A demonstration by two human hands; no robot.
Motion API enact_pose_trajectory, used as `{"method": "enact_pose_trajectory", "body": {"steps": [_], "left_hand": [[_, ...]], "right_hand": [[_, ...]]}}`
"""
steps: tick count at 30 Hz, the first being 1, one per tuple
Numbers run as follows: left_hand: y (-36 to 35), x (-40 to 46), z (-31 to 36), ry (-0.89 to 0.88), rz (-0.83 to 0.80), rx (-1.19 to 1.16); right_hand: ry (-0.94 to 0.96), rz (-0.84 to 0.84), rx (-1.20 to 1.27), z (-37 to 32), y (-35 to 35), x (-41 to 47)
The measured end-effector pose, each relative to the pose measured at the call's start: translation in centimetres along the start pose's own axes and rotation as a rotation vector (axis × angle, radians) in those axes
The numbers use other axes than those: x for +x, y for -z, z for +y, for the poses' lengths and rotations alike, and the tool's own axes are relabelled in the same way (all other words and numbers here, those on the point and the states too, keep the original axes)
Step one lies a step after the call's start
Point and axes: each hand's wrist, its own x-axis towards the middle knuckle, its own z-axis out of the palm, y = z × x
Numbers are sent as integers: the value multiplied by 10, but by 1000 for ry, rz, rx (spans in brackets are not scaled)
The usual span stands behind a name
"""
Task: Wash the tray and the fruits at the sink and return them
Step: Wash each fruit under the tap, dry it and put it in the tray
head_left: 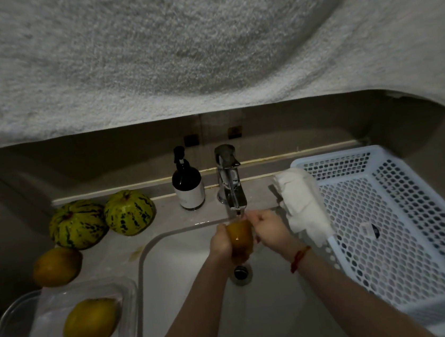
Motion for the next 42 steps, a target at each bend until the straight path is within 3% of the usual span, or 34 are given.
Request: {"method": "enact_pose_trajectory", "body": {"steps": [6,9,13,17,21,23,29,37,42], "left_hand": [[1,1,14,228,-64,-359],[-3,-3,14,220,-123,-406],[6,-8,13,208,-133,-429],[17,-17,11,181,-118,-388],[27,-27,1,22,-118,-143],[32,-34,-1,38,-135,-121],[27,-50,-6,67,-131,-8],[9,-50,-5,-40,-34,224],[4,-55,-8,-41,-13,238]], "right_hand": [[158,183,-33,-81,50,7],[167,89,-103,-104,51,10],[80,1,4,-105,47,12],[53,-35,16,-90,38,3],[177,234,136,-56,20,-11],[149,298,194,-26,4,-23],[-37,65,305,24,-41,-49],[62,132,-57,14,-36,-50],[42,116,-97,11,-23,-56]]}}
